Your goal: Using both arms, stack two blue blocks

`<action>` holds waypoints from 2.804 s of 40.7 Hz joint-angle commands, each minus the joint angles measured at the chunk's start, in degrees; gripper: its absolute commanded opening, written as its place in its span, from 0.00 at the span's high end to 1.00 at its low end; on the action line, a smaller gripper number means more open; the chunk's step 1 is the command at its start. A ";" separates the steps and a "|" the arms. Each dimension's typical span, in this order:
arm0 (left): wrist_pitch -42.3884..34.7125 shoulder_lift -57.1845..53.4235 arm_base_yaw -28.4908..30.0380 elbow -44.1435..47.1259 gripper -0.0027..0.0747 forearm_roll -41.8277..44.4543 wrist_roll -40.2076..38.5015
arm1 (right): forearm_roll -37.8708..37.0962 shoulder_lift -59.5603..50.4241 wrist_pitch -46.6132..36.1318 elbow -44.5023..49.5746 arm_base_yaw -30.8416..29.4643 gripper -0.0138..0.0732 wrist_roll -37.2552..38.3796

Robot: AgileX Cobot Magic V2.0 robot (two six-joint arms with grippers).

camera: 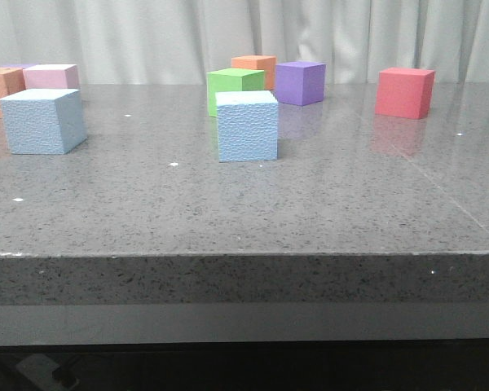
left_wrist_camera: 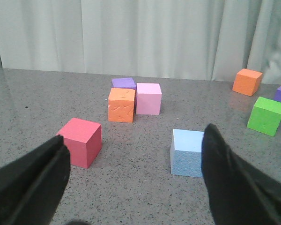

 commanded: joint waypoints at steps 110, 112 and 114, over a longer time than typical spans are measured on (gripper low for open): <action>11.71 79.36 -12.38 -49.33 0.23 4.34 -8.63 | -0.31 -0.02 -3.65 -1.25 -0.31 0.22 -0.65; 12.09 79.71 -12.50 -49.33 0.24 4.20 -8.63 | -0.31 -0.02 -3.65 -1.25 -0.31 0.22 -0.65; 12.53 79.79 -12.50 -49.33 0.24 4.20 -8.63 | -0.31 -0.02 -3.65 -1.25 -0.31 0.22 -0.65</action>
